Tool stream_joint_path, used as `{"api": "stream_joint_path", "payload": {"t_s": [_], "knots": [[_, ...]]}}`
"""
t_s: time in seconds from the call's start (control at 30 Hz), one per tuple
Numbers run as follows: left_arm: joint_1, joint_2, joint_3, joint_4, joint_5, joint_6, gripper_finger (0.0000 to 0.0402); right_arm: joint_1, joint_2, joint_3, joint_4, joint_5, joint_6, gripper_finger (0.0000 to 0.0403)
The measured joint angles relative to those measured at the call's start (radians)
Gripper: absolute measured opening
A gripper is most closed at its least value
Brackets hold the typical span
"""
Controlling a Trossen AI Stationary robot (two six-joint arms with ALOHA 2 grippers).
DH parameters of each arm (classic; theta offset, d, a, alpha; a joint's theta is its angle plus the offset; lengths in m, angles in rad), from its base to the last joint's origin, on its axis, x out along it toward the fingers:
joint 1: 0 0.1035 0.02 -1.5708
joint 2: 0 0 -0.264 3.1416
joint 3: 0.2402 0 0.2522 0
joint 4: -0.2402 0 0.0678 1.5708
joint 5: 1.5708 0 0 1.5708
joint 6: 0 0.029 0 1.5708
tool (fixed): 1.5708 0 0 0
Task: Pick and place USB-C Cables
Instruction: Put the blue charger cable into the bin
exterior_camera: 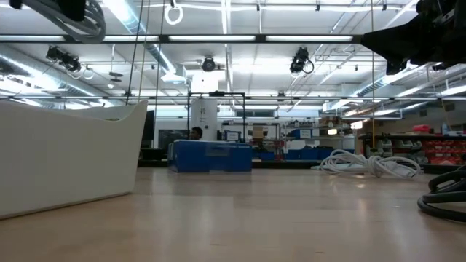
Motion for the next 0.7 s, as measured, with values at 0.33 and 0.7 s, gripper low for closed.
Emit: {"api": "stream_joint_path", "payload": {"t_s": [0.33,0.7], "knots": [[-0.012,0.010,-0.096,0.008,-0.051,-0.210,0.0037,0.000,0.000,0.000,0.000,0.000,0.000,0.0050],[0.005,0.011,-0.283,0.123,0.045,-0.333,0.0042,0.000,0.000,0.000,0.000,0.000,0.000,0.0050]]}}
